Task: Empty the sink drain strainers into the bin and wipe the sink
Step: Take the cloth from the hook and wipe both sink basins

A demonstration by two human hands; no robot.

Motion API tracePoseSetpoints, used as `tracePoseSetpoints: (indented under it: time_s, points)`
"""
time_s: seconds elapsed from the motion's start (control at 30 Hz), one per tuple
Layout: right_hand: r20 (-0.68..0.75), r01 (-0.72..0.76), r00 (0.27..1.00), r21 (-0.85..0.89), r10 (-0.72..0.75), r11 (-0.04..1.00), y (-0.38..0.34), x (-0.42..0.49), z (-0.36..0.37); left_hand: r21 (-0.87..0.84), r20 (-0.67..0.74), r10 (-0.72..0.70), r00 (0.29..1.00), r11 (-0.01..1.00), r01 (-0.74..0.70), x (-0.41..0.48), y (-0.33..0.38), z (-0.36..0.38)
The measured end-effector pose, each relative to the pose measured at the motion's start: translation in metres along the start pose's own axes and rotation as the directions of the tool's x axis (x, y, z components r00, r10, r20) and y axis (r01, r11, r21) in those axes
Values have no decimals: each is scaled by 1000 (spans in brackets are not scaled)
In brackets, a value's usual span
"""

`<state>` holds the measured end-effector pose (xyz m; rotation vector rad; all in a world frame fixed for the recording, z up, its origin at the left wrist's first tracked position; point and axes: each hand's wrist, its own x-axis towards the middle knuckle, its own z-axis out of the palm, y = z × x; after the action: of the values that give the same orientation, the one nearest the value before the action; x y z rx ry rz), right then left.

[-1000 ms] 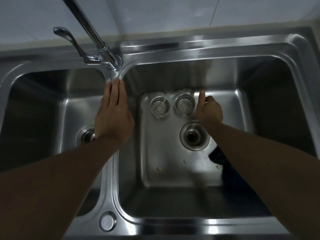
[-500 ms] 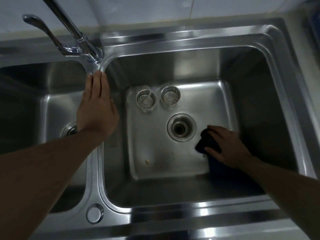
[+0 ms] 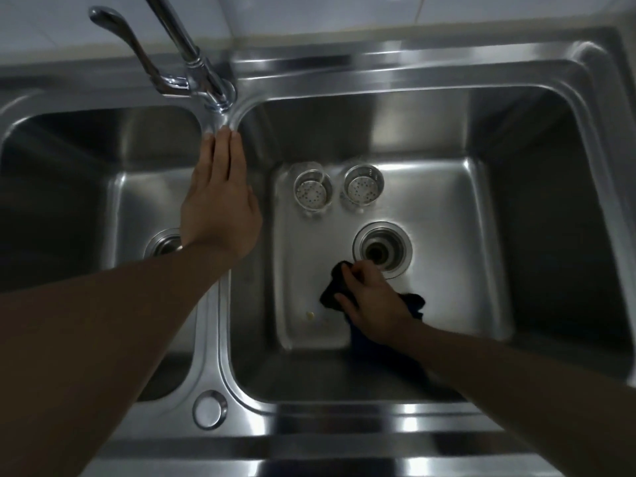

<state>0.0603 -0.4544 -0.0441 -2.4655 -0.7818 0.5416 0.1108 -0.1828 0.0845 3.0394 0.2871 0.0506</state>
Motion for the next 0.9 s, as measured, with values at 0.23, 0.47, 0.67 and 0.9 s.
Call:
tracePoseSetpoints:
  time_s: [0.23, 0.47, 0.67, 0.9]
  points:
    - [-107, -63, 992, 61, 69, 996, -89, 46, 48, 13, 14, -4, 1000, 1000, 3, 0, -1, -1]
    - [224, 45, 970, 230, -98, 972, -90, 25, 32, 4, 10, -4, 1000, 1000, 3, 1, -2, 0]
    - [493, 278, 796, 216, -351, 936, -63, 11, -4, -14, 2, 2, 1000, 1000, -2, -1, 0, -2]
    - [368, 405, 876, -212, -311, 889, -32, 20, -8, -16, 13, -1, 1000, 1000, 1, 0, -1, -1]
